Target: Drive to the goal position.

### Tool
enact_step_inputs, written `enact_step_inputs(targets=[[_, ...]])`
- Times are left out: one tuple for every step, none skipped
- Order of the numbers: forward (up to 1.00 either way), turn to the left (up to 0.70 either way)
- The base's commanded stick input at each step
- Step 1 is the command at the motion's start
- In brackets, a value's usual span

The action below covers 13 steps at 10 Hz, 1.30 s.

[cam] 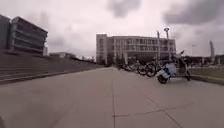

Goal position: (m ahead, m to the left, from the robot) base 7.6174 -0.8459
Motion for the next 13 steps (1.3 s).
enact_step_inputs(targets=[[0.7, 0.05], [0.7, 0.05], [0.7, 0.05], [0.7, 0.05], [0.7, 0.05], [0.7, 0.05], [0.7, 0.05], [0.7, 0.05], [0.7, 0.05], [0.7, 0.05], [0.7, 0.05], [0.7, 0.05], [0.7, 0.05]])
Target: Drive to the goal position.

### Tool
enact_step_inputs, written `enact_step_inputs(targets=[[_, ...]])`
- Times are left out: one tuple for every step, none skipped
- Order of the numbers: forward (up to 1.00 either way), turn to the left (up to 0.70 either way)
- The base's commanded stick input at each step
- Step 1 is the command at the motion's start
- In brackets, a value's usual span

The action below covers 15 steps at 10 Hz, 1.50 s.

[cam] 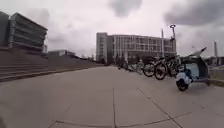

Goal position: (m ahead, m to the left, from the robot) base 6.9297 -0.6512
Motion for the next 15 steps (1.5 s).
enact_step_inputs(targets=[[0.7, 0.05], [0.7, 0.05], [0.7, 0.05], [0.7, 0.05], [0.7, 0.05], [0.7, 0.05], [0.7, 0.05], [0.7, 0.05], [0.7, 0.05], [0.7, 0.05], [0.7, 0.05], [0.7, 0.05], [0.7, 0.05], [0.7, 0.05], [0.7, 0.05]])
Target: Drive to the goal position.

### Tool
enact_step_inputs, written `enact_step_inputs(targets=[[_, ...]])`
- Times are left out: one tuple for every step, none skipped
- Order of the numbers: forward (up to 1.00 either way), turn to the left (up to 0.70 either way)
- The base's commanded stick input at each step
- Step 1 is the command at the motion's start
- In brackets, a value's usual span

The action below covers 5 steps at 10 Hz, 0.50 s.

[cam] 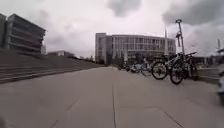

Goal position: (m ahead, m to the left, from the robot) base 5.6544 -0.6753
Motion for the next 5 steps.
enact_step_inputs(targets=[[0.7, 0.05], [0.7, 0.05], [0.7, 0.05], [0.7, 0.05], [0.7, 0.05]])
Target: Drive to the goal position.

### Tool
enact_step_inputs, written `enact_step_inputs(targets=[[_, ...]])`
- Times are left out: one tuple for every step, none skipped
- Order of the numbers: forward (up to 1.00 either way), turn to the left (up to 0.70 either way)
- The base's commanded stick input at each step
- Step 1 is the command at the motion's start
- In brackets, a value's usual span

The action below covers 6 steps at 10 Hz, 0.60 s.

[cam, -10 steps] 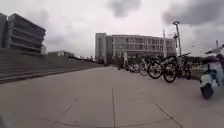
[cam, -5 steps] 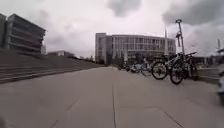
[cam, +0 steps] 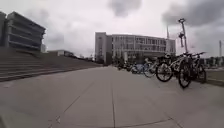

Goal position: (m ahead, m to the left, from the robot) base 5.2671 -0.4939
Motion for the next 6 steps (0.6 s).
enact_step_inputs(targets=[[0.7, 0.05], [0.7, 0.05], [0.7, 0.05], [0.7, 0.05], [0.7, 0.05], [0.7, 0.05]])
